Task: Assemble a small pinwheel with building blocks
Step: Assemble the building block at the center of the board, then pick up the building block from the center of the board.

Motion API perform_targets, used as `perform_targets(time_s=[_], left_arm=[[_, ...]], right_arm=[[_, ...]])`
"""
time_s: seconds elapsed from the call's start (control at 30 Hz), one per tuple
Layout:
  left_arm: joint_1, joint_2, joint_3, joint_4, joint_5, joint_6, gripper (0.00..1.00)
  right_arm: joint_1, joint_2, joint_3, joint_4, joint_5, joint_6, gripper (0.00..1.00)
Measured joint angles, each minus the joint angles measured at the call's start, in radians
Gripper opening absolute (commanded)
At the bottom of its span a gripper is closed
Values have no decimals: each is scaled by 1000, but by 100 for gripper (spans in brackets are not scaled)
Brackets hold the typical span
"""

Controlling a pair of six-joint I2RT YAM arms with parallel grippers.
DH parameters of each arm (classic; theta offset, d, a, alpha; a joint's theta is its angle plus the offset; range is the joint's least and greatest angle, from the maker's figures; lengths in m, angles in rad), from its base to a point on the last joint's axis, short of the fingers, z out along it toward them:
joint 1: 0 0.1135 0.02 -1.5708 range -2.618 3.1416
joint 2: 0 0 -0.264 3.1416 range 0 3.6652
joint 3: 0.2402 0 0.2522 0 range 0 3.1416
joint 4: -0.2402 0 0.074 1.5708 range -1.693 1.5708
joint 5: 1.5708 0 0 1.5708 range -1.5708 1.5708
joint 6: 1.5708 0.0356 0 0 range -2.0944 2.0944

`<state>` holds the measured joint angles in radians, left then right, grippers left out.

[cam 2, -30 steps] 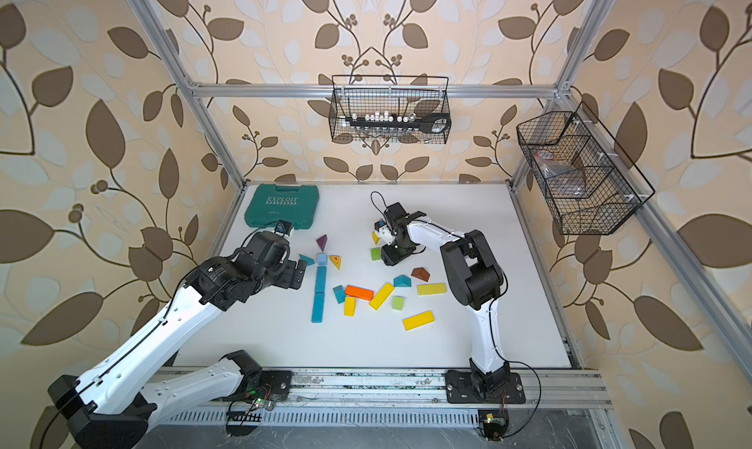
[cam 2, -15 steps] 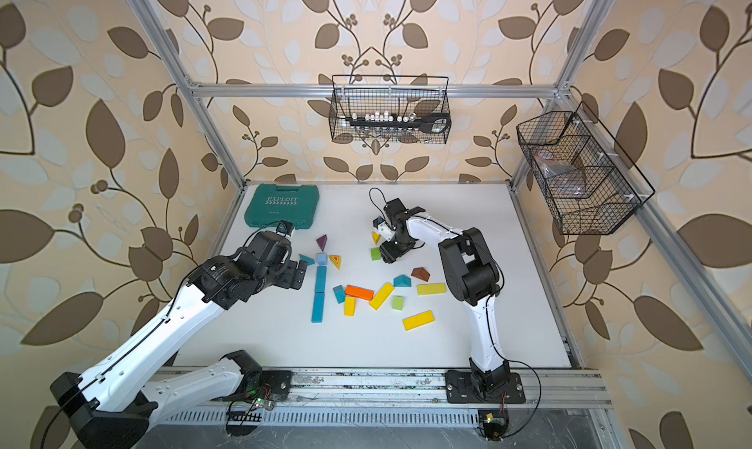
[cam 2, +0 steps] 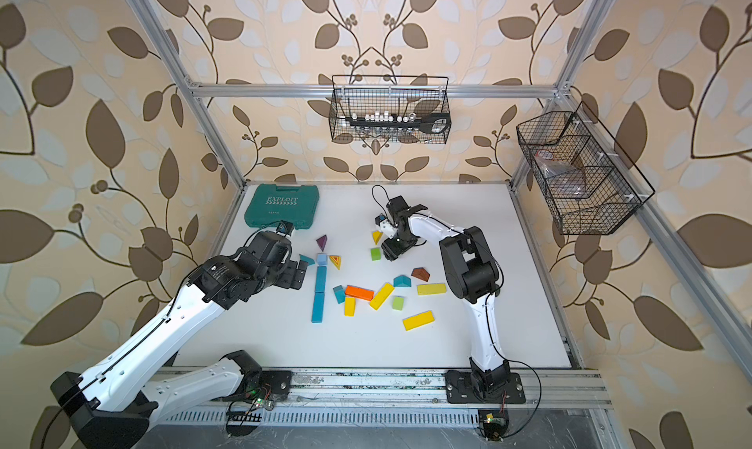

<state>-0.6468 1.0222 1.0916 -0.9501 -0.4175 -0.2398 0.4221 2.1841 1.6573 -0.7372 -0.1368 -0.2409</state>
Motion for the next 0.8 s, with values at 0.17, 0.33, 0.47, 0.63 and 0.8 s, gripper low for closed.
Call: perform_targets(time_s=[0.17,0.33,0.47,0.63,0.8], left_arm=[[0,1,0,0,0,0,99],[0,36,11,-6,42,-59,99],[-19,122,39,1,123,-184,99],[-161,321,89,12,151,-349,91],[-279,559,137,59,169,-448,74]], right_arm=[[0,14,33,-15,-7,-8,67],[-2,-17,30,-29,6,23,83],[-19,-177,-66,-11,29,126,100],[-95,-496,-304,76,26,329,100],[-148,-681,-517,120,12,465,100]])
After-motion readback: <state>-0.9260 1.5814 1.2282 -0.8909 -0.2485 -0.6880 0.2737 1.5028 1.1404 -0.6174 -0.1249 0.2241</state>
